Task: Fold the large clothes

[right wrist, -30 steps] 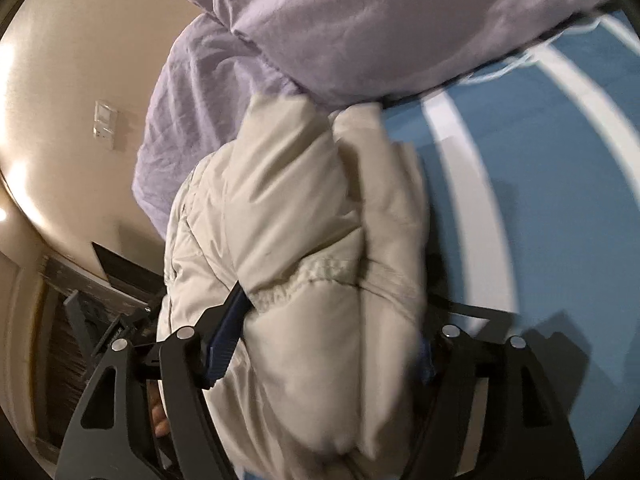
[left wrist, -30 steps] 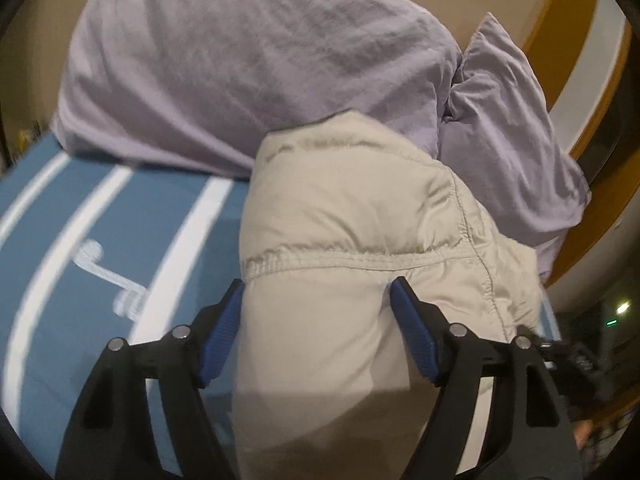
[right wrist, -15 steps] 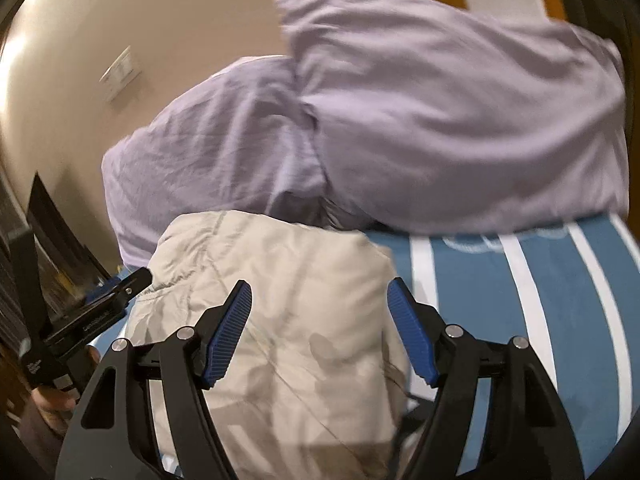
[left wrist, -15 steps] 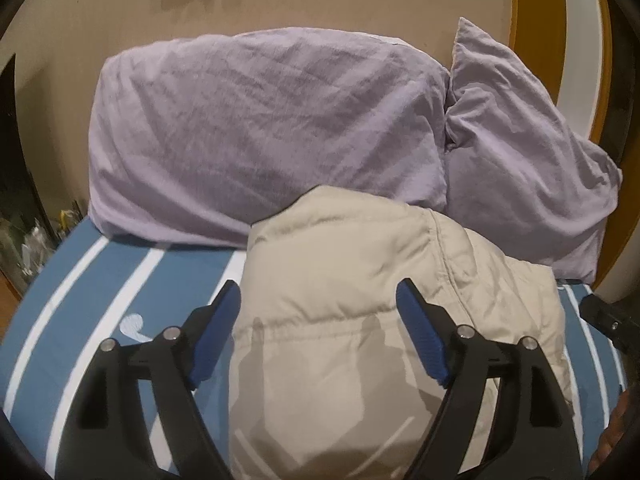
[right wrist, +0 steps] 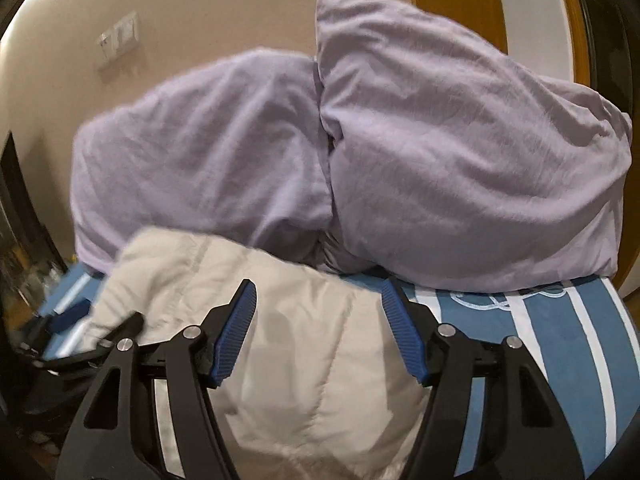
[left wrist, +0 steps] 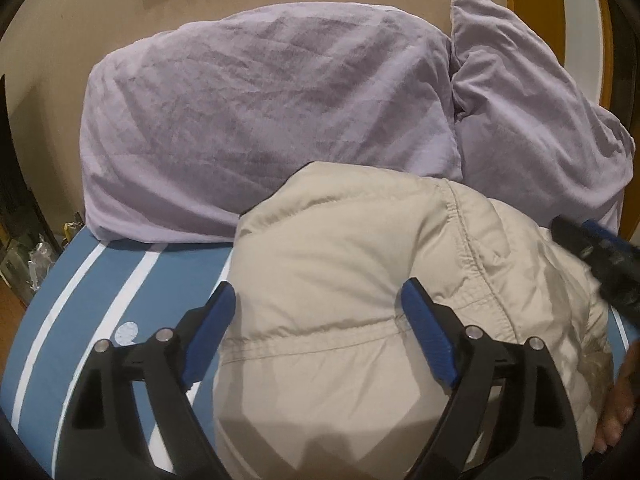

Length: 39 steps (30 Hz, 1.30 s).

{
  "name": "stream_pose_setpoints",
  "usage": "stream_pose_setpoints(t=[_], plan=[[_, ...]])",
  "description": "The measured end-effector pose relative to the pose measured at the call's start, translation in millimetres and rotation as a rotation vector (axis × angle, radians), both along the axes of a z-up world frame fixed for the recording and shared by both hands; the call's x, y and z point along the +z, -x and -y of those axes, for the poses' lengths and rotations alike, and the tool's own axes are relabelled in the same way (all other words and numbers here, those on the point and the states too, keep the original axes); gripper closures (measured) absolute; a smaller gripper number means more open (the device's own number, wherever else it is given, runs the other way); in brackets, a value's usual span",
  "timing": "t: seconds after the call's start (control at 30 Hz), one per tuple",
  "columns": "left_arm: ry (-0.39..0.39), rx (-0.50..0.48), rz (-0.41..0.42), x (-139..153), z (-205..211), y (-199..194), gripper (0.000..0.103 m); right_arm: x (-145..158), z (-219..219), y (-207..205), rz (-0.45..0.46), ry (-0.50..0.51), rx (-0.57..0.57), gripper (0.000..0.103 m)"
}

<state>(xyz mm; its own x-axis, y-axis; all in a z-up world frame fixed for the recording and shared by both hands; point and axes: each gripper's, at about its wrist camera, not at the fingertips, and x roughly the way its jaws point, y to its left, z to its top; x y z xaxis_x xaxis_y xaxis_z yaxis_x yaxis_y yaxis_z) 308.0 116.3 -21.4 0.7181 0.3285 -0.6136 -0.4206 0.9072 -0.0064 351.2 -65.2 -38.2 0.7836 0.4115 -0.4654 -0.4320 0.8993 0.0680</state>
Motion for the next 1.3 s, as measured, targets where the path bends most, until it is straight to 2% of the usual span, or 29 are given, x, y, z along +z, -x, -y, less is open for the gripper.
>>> stream_pose_setpoints(t=[0.03,0.13,0.33,0.67,1.3], plan=[[0.001,-0.008,0.003,-1,0,0,0.017,-7,-2,-4,-0.015,0.019,-0.001,0.040],[0.007,-0.025,0.011,-4,2,-2,0.015,-27,-2,-11,-0.042,0.038,-0.006,0.040],[0.011,-0.026,0.024,-12,3,-4,0.010,-38,-3,-12,-0.029,0.055,-0.006,0.040],[0.043,-0.022,0.033,-21,1,-6,0.005,-54,-3,-20,-0.047,0.013,-0.007,0.037],[0.032,-0.016,0.033,-26,0,-11,0.002,-62,-3,-26,-0.087,-0.017,-0.003,0.035]])
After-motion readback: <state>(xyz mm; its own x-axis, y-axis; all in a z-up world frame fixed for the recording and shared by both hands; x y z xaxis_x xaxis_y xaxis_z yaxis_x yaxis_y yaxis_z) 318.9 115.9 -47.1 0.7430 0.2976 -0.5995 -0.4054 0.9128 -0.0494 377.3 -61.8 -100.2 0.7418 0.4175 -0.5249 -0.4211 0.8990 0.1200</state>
